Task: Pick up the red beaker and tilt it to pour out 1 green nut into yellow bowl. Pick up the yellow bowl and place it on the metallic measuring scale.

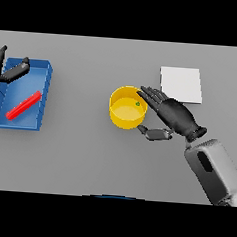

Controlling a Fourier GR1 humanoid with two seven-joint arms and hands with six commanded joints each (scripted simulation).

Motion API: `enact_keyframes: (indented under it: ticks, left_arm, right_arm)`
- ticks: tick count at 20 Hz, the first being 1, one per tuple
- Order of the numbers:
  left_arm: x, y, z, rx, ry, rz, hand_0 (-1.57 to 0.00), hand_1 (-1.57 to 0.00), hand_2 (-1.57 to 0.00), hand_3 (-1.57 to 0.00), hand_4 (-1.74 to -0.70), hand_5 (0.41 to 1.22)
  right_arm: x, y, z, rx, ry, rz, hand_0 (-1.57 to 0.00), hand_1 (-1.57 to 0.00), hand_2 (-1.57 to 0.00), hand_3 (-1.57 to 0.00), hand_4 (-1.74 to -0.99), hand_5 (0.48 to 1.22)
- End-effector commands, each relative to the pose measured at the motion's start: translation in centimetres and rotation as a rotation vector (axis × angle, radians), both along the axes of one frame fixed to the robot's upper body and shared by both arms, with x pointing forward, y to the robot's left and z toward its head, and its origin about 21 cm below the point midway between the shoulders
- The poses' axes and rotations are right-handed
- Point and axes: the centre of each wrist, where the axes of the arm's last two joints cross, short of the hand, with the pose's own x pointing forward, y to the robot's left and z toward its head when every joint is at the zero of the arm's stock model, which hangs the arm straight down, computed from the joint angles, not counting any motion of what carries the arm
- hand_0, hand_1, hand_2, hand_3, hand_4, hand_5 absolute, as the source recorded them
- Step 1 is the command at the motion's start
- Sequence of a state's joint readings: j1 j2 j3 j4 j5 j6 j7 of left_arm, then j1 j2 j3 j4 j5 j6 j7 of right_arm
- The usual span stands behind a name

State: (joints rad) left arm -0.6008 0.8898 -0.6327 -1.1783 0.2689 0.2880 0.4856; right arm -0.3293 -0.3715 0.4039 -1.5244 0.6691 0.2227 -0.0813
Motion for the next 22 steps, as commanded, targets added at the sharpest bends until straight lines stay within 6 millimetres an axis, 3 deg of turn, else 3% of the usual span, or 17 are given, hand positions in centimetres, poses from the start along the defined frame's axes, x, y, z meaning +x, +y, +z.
enact_keyframes:
  ticks: [1, 5, 9, 14, 17, 22]
  left_arm:
    - [0.1, 0.0, 0.3, -0.001, 0.001, 0.002, 0.0, 0.0, 0.0, 0.0, -0.8, 0.721]
    - [0.2, -0.5, -0.3, 0.007, 0.018, -0.007, 0.0, 0.0, 0.0, 0.0, -0.8, 0.721]
    - [0.2, 0.0, 0.2, 0.009, 0.002, -0.012, 0.0, 0.0, 0.0, 0.0, -0.8, 0.716]
    - [0.5, -0.1, 0.2, 0.013, -0.001, -0.01, 0.0, 0.0, 0.0, 0.0, -0.8, 0.729]
    - [0.4, 0.3, 0.8, 0.018, -0.006, -0.016, 0.0, 0.0, 0.0, 0.0, -0.8, 0.734]
    - [0.5, 0.0, 0.1, 0.003, 0.007, -0.014, 0.0, 0.0, 0.0, 0.0, -0.8, 0.738]
  right_arm:
    - [0.4, 0.3, 0.0, -0.03, 0.001, 0.021, 0.0, 0.0, 0.0, 0.0, -1.269, 0.662]
    - [2.1, 1.7, 0.8, -0.114, 0.021, 0.115, 0.0, 0.0, 0.0, 0.0, -1.274, 0.662]
    - [3.8, 2.8, 0.7, -0.208, 0.05, 0.192, 0.0, 0.0, 0.0, 0.0, -1.261, 0.685]
    - [4.5, 4.2, -0.5, -0.266, 0.106, 0.256, 0.0, 0.0, 0.0, 0.0, -1.243, 0.682]
    - [4.8, 4.8, -0.9, -0.318, 0.141, 0.28, 0.0, 0.0, 0.0, 0.0, -1.27, 0.678]
    - [5.3, 5.5, -1.4, -0.388, 0.174, 0.287, 0.0, 0.0, 0.0, 0.0, -1.303, 0.674]
